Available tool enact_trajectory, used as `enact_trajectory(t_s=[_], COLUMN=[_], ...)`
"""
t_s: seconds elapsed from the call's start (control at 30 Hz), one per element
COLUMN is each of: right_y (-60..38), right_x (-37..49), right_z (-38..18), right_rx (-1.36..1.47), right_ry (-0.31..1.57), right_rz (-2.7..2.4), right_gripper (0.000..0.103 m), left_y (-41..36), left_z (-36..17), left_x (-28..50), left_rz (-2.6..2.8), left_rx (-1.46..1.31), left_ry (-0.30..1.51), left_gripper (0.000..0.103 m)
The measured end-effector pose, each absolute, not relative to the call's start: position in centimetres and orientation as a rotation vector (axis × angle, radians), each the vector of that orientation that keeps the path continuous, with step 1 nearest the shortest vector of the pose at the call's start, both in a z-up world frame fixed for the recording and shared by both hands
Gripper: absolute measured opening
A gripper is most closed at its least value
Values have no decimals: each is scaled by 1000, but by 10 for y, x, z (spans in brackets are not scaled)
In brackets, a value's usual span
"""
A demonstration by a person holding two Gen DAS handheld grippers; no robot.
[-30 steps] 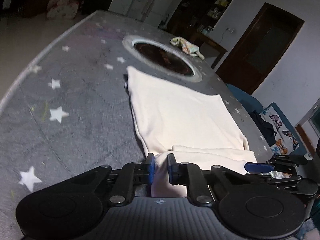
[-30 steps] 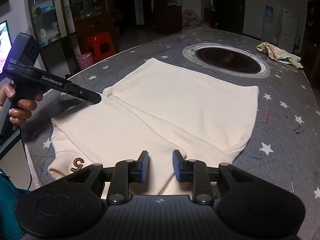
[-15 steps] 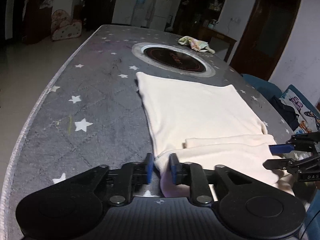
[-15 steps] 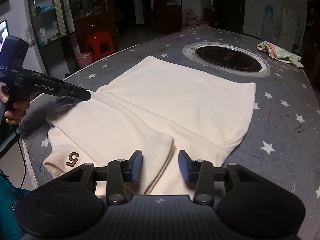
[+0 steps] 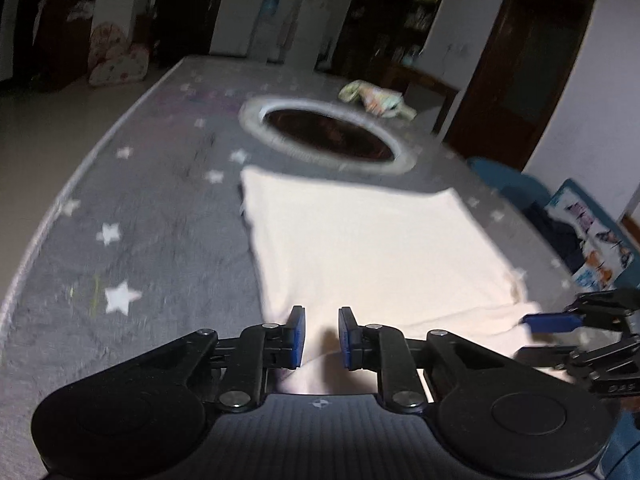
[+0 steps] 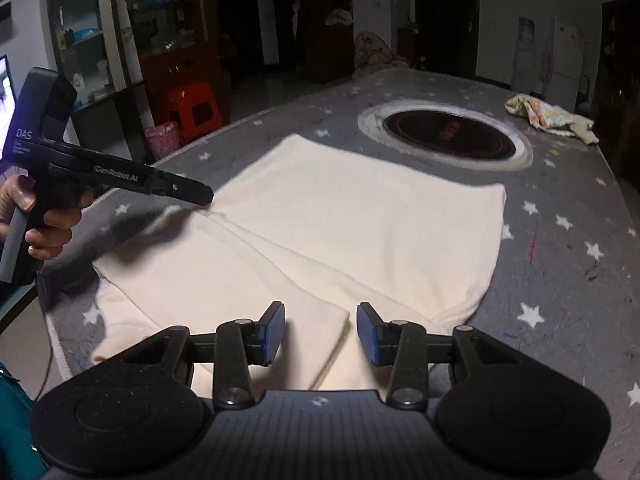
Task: Fold clothes
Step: 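Withdraw the open left gripper from the folded sweatshirt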
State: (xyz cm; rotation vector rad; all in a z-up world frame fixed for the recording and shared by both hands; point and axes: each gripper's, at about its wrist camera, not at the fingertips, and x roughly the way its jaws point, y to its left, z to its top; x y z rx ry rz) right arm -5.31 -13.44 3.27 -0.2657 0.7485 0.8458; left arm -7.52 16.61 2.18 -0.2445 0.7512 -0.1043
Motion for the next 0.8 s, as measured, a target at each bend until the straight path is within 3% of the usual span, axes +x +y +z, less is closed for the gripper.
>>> enact_trajectory(t_s=[0.6,0.8], right_y=[-153,-148], right_x=[-46,-63], right_z=[34,44], right_rx=[-222,-265], right_ry=[738,702], right_rz=[763,843], right_gripper=[39,39], left_y=[124,107], left_z=[41,40], left_x=[-98,-113], left_rz=[-252,-350], left_rx=[-144,-102], left_ry=[700,695], left_gripper=[15,20])
